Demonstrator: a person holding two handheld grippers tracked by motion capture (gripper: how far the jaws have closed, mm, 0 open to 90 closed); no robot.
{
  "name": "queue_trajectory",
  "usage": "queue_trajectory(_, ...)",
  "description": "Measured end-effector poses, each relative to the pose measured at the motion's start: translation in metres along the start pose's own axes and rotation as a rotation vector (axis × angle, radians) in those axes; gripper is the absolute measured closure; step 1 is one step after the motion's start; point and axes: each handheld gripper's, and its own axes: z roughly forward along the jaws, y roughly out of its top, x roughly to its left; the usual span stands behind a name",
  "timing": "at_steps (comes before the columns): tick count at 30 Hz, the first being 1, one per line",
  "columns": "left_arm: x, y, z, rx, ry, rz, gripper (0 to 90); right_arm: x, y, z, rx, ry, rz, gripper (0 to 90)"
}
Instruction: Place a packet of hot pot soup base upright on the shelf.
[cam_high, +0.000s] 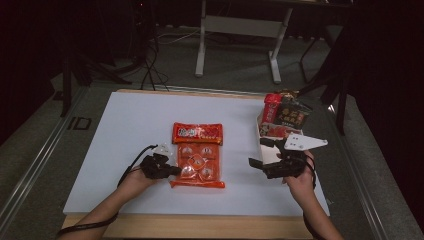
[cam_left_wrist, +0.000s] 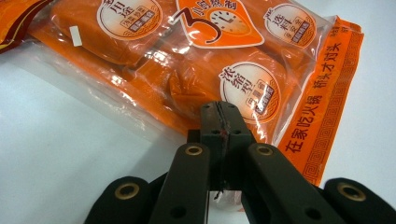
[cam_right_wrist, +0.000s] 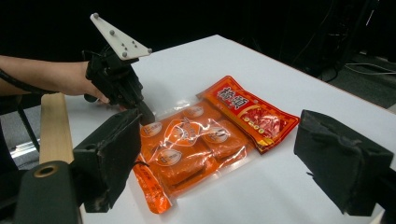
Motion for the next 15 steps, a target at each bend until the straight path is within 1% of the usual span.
queue_trajectory(3, 0.001, 0.000, -0.002, -0.006, 0.000, -0.001, 89.8, 0.000, 0.000, 0.000, -0.001, -0.002, -0.005, 14.8)
queue_trajectory(4, 0.002, 0.001, -0.004, -0.021, 0.011, -0.003, 89.7, 0.000, 0.000, 0.000, -0.001, -0.003, -0.005, 14.8)
queue_trajectory(6, 0.004, 0.002, -0.008, -0.049, 0.008, -0.017, 88.3, 0.001, 0.000, -0.001, 0.000, -0.005, -0.007, 14.8)
queue_trajectory(7, 0.005, 0.004, -0.010, -0.057, 0.015, -0.026, 86.4, 0.000, 0.000, -0.001, 0.000, -0.006, -0.007, 14.8)
queue_trajectory(9, 0.009, 0.009, -0.014, -0.055, 0.013, -0.058, 80.2, 0.000, -0.001, -0.002, -0.001, -0.007, -0.006, 14.8)
queue_trajectory(10, 0.011, 0.012, -0.016, -0.049, 0.021, -0.075, 75.4, -0.001, -0.001, -0.002, -0.001, -0.006, -0.004, 14.8)
queue_trajectory(11, 0.011, 0.013, -0.018, -0.051, 0.024, -0.083, 68.2, -0.001, -0.001, -0.002, -0.002, -0.007, -0.004, 14.8)
queue_trajectory(12, 0.012, 0.015, -0.019, -0.054, 0.027, -0.088, 66.8, -0.001, -0.001, -0.002, -0.002, -0.007, -0.005, 14.8)
queue_trajectory(13, 0.013, 0.017, -0.020, -0.053, 0.031, -0.087, 60.6, 0.000, -0.001, -0.002, -0.002, -0.007, -0.007, 14.8)
queue_trajectory(14, 0.014, 0.018, -0.021, -0.054, 0.015, -0.092, 56.0, 0.000, -0.001, -0.002, -0.002, -0.007, -0.006, 14.8)
queue_trajectory(15, 0.015, 0.020, -0.022, -0.056, 0.005, -0.091, 53.5, 0.000, -0.001, -0.003, -0.002, -0.009, -0.006, 14.8)
